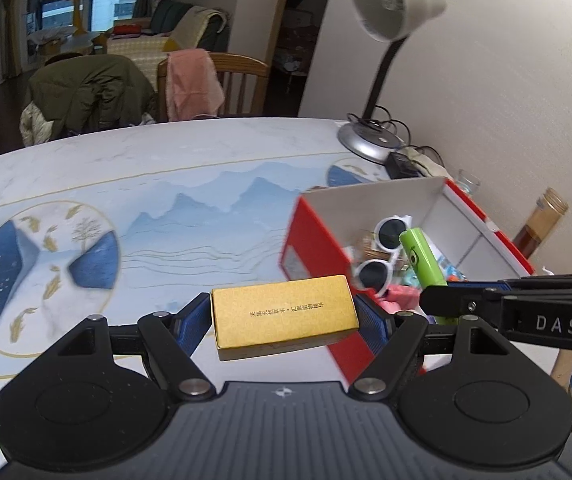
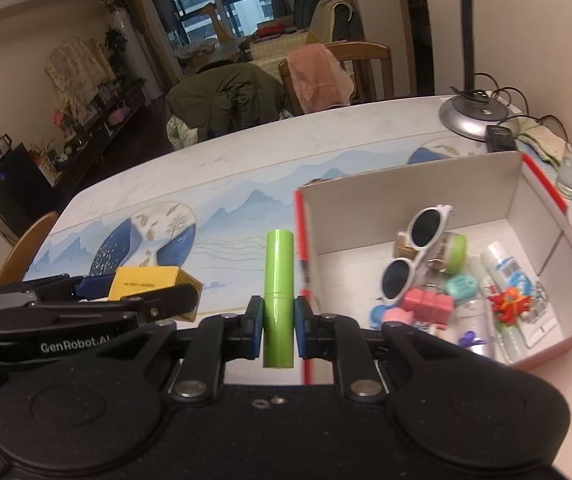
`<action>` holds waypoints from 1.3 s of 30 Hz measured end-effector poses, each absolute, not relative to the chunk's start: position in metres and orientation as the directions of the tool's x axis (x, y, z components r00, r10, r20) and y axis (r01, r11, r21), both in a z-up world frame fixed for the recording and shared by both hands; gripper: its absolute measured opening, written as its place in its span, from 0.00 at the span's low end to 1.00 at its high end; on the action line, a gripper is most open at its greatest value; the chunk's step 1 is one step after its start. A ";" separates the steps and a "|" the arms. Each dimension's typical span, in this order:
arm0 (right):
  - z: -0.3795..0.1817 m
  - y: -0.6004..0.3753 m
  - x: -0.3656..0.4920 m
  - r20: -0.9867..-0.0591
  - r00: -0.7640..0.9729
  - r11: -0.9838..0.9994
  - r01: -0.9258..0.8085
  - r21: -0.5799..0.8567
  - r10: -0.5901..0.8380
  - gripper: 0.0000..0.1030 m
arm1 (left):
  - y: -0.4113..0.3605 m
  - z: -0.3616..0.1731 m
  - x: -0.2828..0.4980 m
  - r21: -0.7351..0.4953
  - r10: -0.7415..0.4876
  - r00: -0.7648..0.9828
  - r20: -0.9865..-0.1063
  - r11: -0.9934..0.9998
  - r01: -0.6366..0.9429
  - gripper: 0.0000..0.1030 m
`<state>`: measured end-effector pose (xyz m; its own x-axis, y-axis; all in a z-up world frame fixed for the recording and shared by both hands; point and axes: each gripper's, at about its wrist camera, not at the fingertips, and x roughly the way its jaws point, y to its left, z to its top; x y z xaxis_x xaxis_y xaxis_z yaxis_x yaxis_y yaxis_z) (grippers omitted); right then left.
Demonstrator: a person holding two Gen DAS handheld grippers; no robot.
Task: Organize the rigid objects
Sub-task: 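Carry the yellow box and green tube into the shoebox and release both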
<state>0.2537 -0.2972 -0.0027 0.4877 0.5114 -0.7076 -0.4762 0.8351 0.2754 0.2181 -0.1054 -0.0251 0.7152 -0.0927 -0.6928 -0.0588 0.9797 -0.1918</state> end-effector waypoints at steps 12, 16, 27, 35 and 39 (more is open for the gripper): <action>-0.015 -0.370 0.274 -0.704 0.523 0.871 -0.383 0.309 0.480 0.15 | -0.181 -0.024 0.250 -0.140 -0.139 0.692 -0.708 0.989 0.056 0.74; -0.022 -0.392 0.285 -0.707 0.538 0.886 -0.341 0.315 0.459 0.15 | -0.204 -0.029 0.263 -0.121 -0.150 0.676 -0.722 0.989 0.090 0.74; -0.039 -0.430 0.314 -0.730 0.544 0.909 -0.289 0.300 0.414 0.15 | -0.249 -0.053 0.306 -0.081 -0.168 0.591 -0.789 0.982 0.170 0.74; -0.049 -0.431 0.345 -0.755 0.525 0.917 -0.289 0.276 0.393 0.15 | -0.260 -0.076 0.333 -0.093 -0.150 0.500 -0.853 0.986 0.138 0.74; -0.055 -0.423 0.357 -0.771 0.508 0.917 -0.305 0.256 0.384 0.15 | -0.262 -0.083 0.342 -0.102 -0.149 0.472 -0.869 0.987 0.123 0.74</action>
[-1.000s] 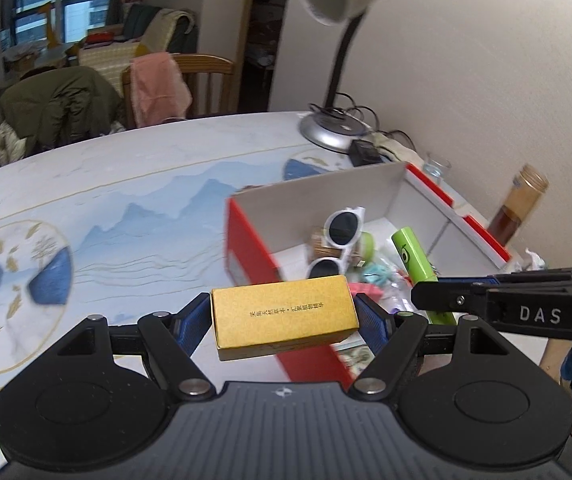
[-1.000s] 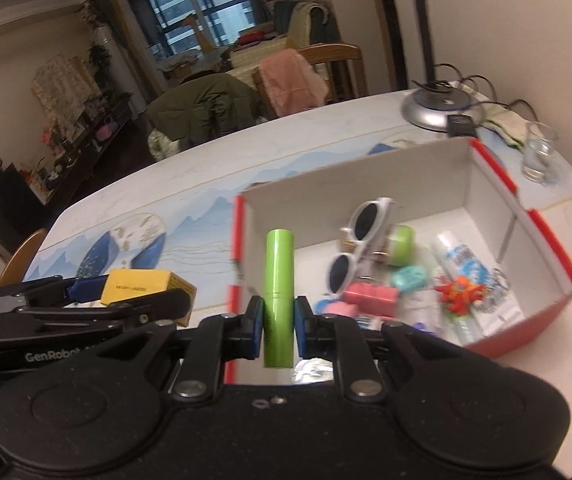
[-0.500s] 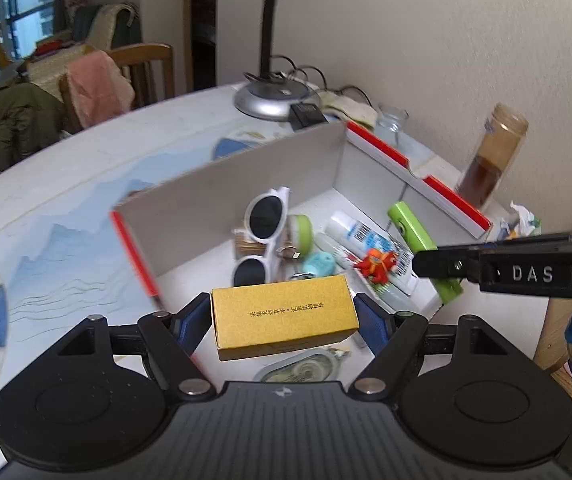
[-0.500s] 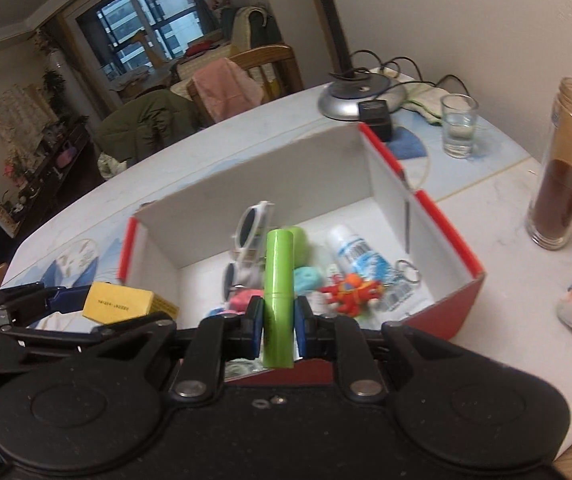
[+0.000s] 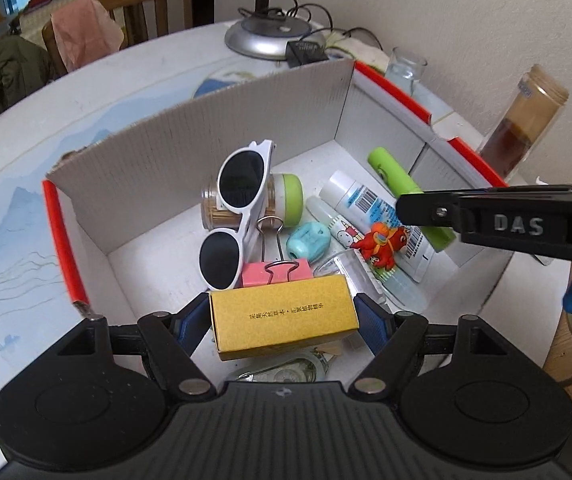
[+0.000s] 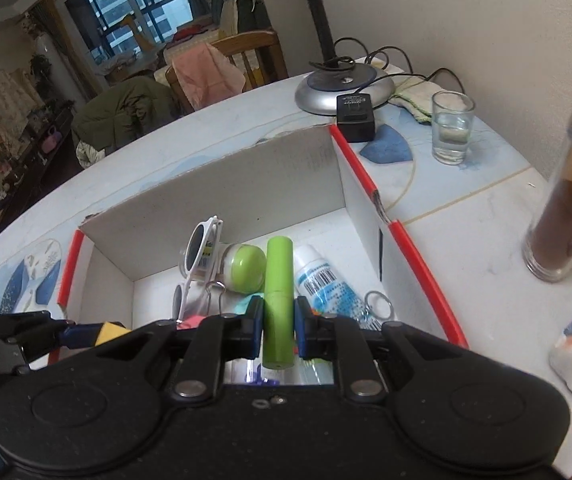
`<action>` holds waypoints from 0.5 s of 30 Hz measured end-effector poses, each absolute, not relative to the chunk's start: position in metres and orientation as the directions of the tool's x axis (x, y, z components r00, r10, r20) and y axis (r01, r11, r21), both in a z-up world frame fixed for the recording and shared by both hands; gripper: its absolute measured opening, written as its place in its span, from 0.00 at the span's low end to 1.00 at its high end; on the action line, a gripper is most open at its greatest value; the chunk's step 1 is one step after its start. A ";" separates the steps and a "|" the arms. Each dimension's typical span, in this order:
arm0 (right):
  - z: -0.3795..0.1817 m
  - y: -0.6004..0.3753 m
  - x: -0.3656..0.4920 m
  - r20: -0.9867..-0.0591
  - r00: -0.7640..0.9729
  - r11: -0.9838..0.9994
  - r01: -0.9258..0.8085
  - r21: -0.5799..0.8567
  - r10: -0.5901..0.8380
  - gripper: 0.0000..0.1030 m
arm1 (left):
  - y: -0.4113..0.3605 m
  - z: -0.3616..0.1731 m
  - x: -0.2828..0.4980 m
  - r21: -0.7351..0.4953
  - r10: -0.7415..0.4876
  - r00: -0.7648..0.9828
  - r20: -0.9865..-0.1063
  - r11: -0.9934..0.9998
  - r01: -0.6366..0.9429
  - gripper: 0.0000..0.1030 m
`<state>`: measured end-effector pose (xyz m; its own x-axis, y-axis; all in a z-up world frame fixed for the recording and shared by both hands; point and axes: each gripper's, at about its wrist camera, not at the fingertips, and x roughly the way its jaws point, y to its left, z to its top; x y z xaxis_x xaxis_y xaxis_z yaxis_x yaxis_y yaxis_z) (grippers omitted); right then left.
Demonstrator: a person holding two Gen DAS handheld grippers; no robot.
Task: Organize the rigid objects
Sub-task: 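Carry the yellow box and green tube into the shoebox and release both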
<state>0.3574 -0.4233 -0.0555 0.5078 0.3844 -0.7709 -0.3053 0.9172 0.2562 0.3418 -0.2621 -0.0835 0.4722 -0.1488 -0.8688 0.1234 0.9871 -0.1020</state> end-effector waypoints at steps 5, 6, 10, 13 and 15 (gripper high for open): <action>-0.068 -0.416 0.371 -0.803 0.473 0.921 -0.311 0.233 0.363 0.15 | -0.267 -0.091 0.350 -0.111 -0.152 0.437 -0.886 0.987 0.119 0.74; -0.070 -0.416 0.372 -0.807 0.470 0.922 -0.312 0.227 0.358 0.15 | -0.268 -0.093 0.351 -0.114 -0.155 0.426 -0.891 0.986 0.122 0.74; -0.077 -0.413 0.373 -0.824 0.450 0.923 -0.326 0.206 0.343 0.15 | -0.268 -0.100 0.356 -0.140 -0.171 0.397 -0.902 0.985 0.105 0.74; -0.080 -0.412 0.373 -0.830 0.442 0.923 -0.325 0.204 0.340 0.15 | -0.267 -0.105 0.360 -0.117 -0.146 0.380 -0.913 0.988 0.099 0.74; -0.082 -0.413 0.374 -0.834 0.437 0.924 -0.324 0.205 0.338 0.15 | -0.266 -0.105 0.361 -0.120 -0.148 0.380 -0.913 0.988 0.097 0.74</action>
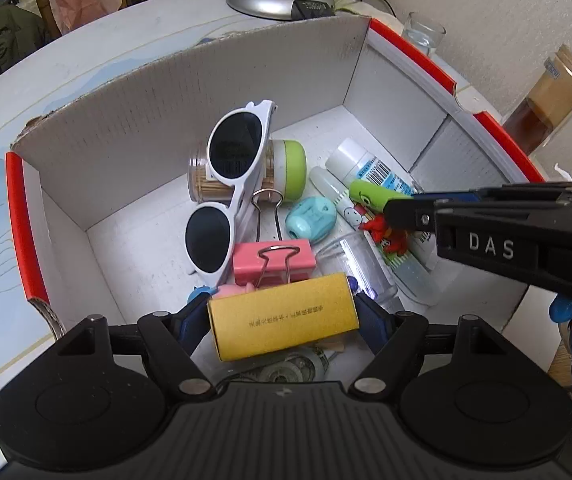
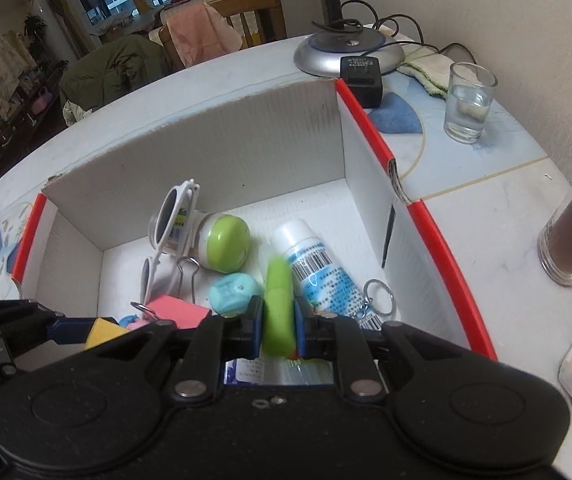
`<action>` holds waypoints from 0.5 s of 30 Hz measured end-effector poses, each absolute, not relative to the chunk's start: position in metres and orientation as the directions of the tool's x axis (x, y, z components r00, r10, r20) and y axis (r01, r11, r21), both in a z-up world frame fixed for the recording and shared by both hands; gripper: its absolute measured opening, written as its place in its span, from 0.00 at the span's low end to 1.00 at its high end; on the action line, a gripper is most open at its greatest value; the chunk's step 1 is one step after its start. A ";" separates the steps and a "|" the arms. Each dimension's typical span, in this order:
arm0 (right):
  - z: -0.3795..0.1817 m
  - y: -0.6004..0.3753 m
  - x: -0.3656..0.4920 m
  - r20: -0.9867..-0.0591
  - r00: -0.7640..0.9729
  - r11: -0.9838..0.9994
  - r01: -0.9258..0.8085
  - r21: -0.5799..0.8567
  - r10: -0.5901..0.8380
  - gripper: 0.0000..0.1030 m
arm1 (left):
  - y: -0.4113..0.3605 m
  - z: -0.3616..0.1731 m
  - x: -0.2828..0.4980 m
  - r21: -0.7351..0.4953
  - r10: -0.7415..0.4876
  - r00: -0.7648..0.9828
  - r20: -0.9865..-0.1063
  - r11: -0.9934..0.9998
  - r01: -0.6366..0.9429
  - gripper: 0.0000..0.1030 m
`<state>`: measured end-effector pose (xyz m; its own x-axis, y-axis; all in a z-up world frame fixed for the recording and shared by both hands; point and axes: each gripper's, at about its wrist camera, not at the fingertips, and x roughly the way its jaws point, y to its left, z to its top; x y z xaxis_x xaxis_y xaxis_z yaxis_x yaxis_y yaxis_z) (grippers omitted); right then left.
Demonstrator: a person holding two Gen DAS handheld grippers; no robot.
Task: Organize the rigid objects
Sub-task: 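Carry the yellow box and green tube into the shoebox and release both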
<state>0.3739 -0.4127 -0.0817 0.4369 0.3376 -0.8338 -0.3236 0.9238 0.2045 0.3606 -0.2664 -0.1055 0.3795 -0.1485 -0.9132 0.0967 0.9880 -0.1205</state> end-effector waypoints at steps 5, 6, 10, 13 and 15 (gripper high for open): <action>-0.085 -0.414 0.374 -0.842 0.424 0.924 -0.326 0.203 0.334 0.15 | -0.270 -0.106 0.361 -0.112 -0.146 0.372 -0.917 0.987 0.111 0.75; -0.085 -0.414 0.374 -0.842 0.422 0.923 -0.325 0.204 0.335 0.15 | -0.270 -0.106 0.361 -0.114 -0.147 0.371 -0.917 0.987 0.110 0.75; -0.083 -0.417 0.372 -0.840 0.424 0.923 -0.322 0.210 0.339 0.16 | -0.267 -0.106 0.360 -0.131 -0.160 0.371 -0.915 0.986 0.101 0.75; -0.082 -0.418 0.371 -0.837 0.425 0.921 -0.326 0.213 0.344 0.18 | -0.266 -0.106 0.358 -0.135 -0.160 0.373 -0.914 0.987 0.091 0.75; -0.080 -0.419 0.369 -0.834 0.431 0.921 -0.327 0.211 0.344 0.20 | -0.265 -0.105 0.357 -0.140 -0.161 0.381 -0.911 0.987 0.082 0.75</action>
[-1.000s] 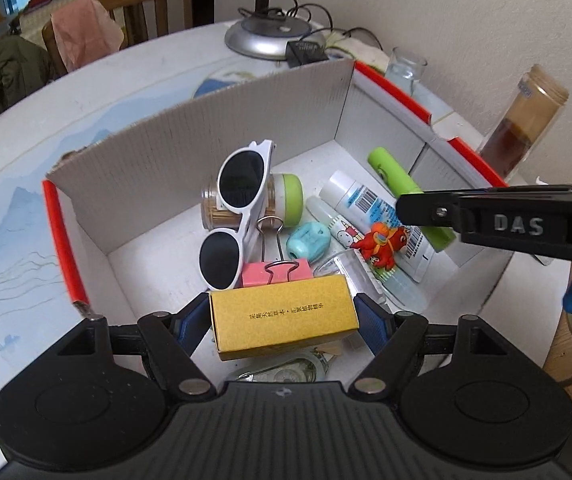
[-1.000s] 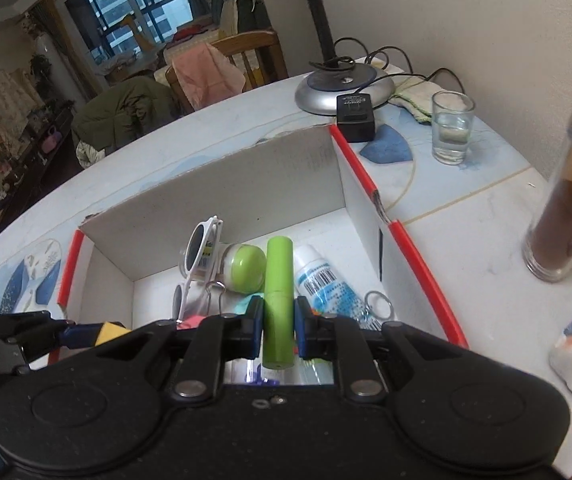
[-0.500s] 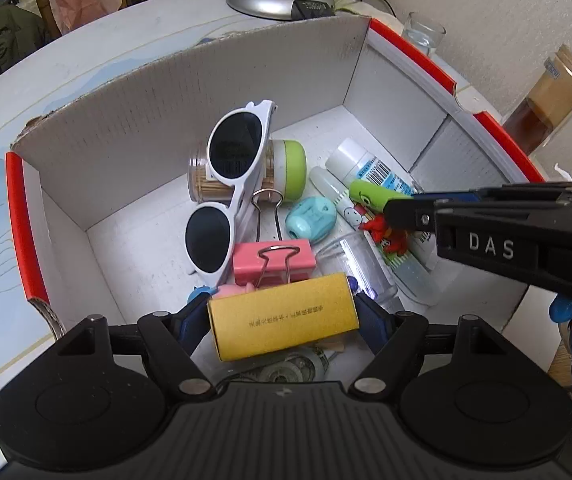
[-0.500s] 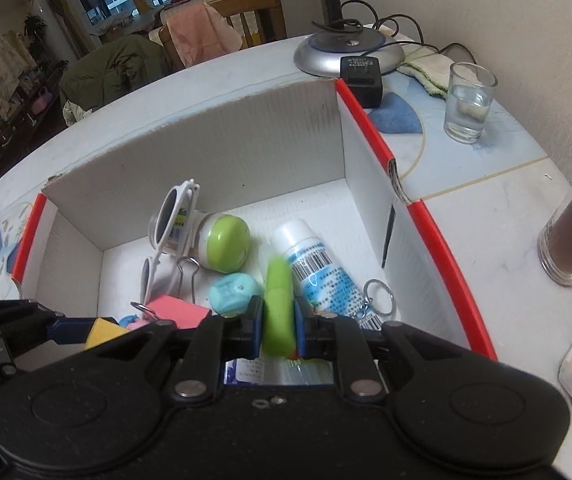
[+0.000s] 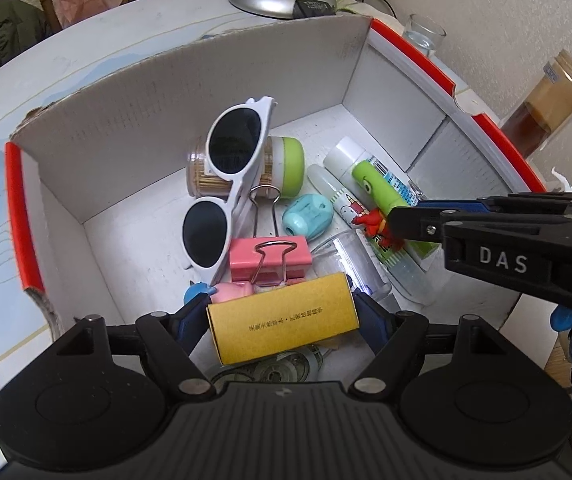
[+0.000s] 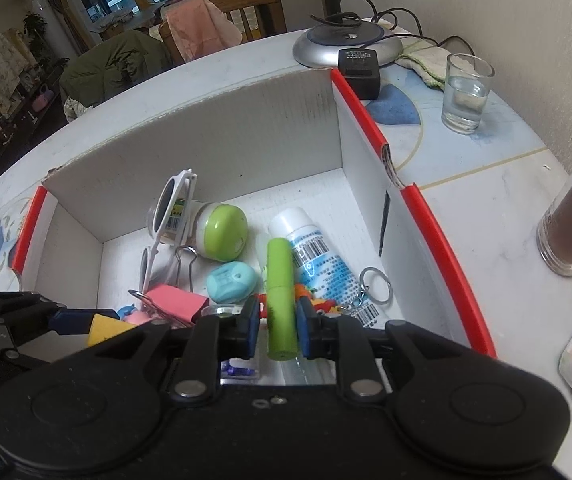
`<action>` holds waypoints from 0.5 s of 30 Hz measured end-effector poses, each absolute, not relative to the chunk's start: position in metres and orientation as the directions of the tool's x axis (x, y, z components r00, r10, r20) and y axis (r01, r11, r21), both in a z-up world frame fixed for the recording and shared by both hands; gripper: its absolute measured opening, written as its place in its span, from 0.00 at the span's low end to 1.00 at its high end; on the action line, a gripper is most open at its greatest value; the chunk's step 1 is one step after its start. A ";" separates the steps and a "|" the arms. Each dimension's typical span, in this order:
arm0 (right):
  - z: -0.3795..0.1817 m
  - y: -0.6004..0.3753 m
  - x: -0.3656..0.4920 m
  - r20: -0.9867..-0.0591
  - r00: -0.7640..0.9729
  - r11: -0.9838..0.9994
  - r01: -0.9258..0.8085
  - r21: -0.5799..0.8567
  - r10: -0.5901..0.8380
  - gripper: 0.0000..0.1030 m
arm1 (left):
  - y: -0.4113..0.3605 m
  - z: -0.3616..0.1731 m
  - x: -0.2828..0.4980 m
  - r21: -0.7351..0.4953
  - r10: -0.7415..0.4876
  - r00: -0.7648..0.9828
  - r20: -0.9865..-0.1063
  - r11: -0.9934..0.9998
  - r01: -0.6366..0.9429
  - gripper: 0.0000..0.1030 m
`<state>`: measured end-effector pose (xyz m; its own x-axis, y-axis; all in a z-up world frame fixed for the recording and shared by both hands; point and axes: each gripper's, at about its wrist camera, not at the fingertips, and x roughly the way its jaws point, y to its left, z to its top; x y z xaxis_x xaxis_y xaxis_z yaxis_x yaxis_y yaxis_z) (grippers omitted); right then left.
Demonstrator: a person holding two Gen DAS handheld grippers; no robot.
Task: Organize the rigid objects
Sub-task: 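Carry the yellow box and green tube into the shoebox and release both, then lift both open tools up out of the shoebox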
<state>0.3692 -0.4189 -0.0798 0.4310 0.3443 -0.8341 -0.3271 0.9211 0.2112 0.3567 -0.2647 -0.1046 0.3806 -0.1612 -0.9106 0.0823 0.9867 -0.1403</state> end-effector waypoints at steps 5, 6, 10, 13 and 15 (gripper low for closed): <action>-0.074 -0.422 0.366 -0.825 0.443 0.920 -0.326 0.216 0.351 0.23 | -0.266 -0.094 0.349 -0.157 -0.181 0.420 -0.889 0.983 0.093 0.79; -0.073 -0.422 0.365 -0.824 0.446 0.920 -0.327 0.214 0.350 0.24 | -0.266 -0.092 0.347 -0.154 -0.180 0.428 -0.886 0.984 0.095 0.79; -0.068 -0.423 0.360 -0.816 0.456 0.919 -0.331 0.215 0.355 0.26 | -0.267 -0.085 0.339 -0.165 -0.192 0.453 -0.870 0.981 0.100 0.79; -0.062 -0.424 0.354 -0.807 0.465 0.915 -0.337 0.220 0.365 0.29 | -0.267 -0.077 0.330 -0.162 -0.193 0.480 -0.856 0.981 0.105 0.79; -0.058 -0.425 0.350 -0.800 0.472 0.914 -0.339 0.224 0.371 0.31 | -0.265 -0.071 0.324 -0.156 -0.189 0.499 -0.846 0.982 0.107 0.79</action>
<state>0.3497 -0.4248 -0.0582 0.4715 0.3711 -0.8000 -0.3393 0.9136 0.2238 0.3238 -0.2654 -0.0711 0.4987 -0.1887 -0.8460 0.1072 0.9820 -0.1558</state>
